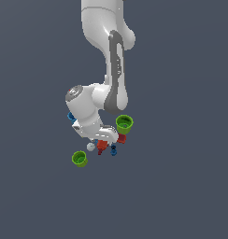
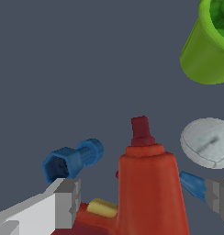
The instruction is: Pick up a designated object from a clutter of objects.
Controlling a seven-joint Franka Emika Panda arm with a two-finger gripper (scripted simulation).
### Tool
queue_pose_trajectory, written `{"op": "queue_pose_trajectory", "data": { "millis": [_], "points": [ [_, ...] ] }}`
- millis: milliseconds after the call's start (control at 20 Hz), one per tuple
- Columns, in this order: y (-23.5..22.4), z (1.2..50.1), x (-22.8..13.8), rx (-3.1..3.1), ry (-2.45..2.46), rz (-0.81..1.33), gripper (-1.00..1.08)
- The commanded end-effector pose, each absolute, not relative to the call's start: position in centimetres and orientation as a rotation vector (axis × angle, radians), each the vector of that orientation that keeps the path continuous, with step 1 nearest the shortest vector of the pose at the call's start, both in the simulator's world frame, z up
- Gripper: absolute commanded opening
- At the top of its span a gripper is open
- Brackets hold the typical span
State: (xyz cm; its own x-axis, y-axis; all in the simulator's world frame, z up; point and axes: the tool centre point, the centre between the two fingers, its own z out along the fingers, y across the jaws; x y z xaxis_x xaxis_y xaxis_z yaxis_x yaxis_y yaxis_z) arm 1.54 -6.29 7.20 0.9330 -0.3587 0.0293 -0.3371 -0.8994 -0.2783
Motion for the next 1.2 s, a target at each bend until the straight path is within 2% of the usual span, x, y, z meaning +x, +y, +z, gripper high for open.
{"op": "queue_pose_trajectory", "data": {
  "millis": [0, 1000, 1050, 1150],
  "points": [
    [-6.7, 6.3, 1.3, -2.815, 0.546, -0.121, 1.08],
    [-6.3, 3.0, 1.3, -2.812, 0.567, -0.122, 1.08],
    [-6.3, 3.0, 1.3, -2.812, 0.567, -0.122, -1.00],
    [-6.3, 3.0, 1.3, -2.812, 0.567, -0.122, -1.00]
  ]
}}
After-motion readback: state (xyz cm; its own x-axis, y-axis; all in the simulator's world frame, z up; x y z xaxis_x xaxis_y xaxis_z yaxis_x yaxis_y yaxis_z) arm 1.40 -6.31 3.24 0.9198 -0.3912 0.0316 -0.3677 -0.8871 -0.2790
